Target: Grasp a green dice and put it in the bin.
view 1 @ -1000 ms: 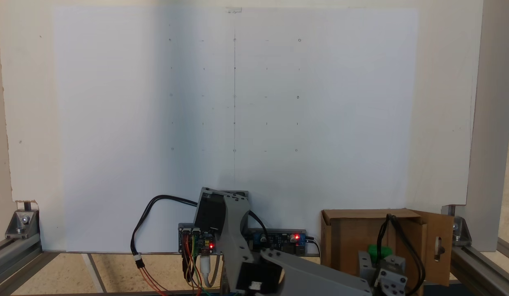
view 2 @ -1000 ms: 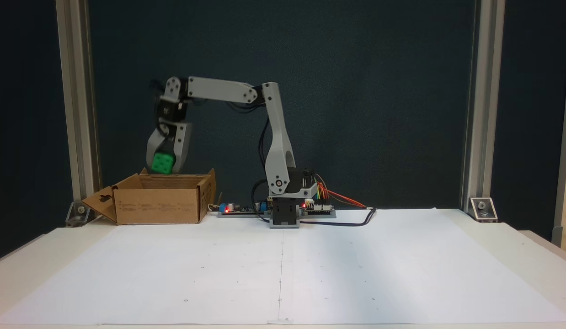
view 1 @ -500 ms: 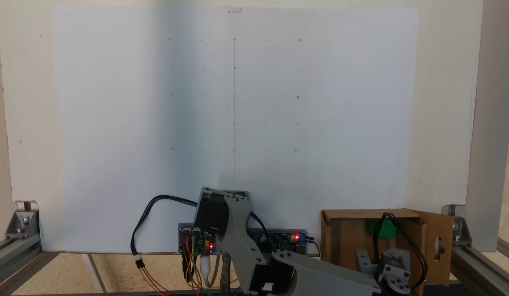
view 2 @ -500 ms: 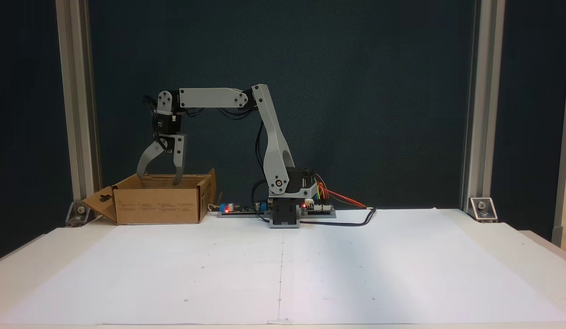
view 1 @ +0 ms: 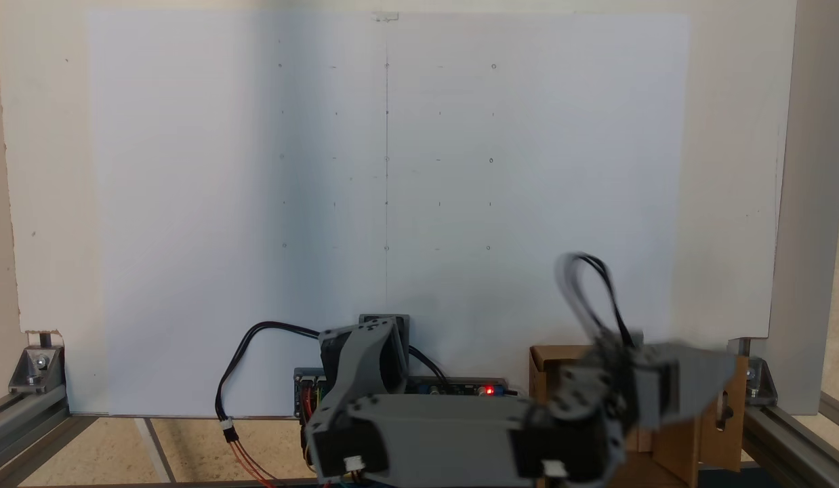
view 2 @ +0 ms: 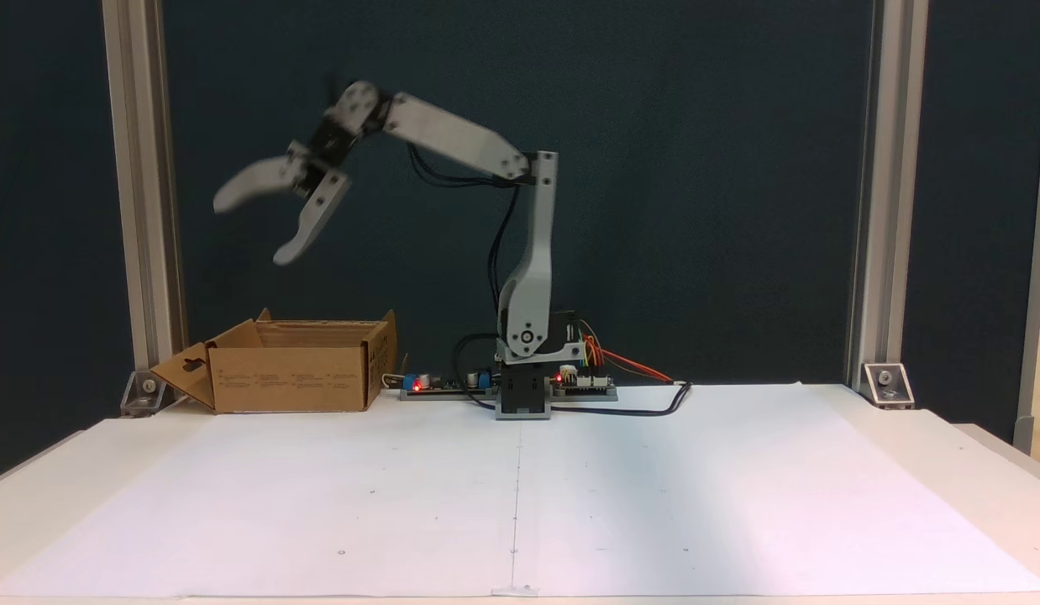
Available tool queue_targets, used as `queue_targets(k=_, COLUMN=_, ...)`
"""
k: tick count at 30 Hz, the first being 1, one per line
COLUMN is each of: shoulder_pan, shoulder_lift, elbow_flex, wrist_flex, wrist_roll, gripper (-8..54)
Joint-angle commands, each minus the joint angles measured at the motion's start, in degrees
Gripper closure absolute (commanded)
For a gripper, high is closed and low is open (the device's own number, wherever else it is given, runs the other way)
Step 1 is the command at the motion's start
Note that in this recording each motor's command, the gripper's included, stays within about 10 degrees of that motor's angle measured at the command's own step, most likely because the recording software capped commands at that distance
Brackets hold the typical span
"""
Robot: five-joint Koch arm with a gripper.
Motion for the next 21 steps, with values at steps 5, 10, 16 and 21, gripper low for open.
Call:
queue_targets(k=5, shoulder_pan=-25.7, shoulder_lift=8.7, elbow_flex=-1.3, wrist_flex=-0.6, wrist_roll=2.0, gripper=1.1)
queue_targets(k=10, shoulder_pan=-46.6, shoulder_lift=14.9, elbow_flex=8.9, wrist_flex=-2.5, wrist_roll=1.9, gripper=1.2)
queue_targets(k=16, shoulder_pan=-68.6, shoulder_lift=26.7, elbow_flex=34.4, wrist_flex=-19.4, wrist_roll=1.8, gripper=1.4)
queue_targets(k=21, shoulder_pan=-72.6, shoulder_lift=33.8, elbow_flex=49.3, wrist_flex=-32.2, wrist_roll=-1.3, gripper=1.2)
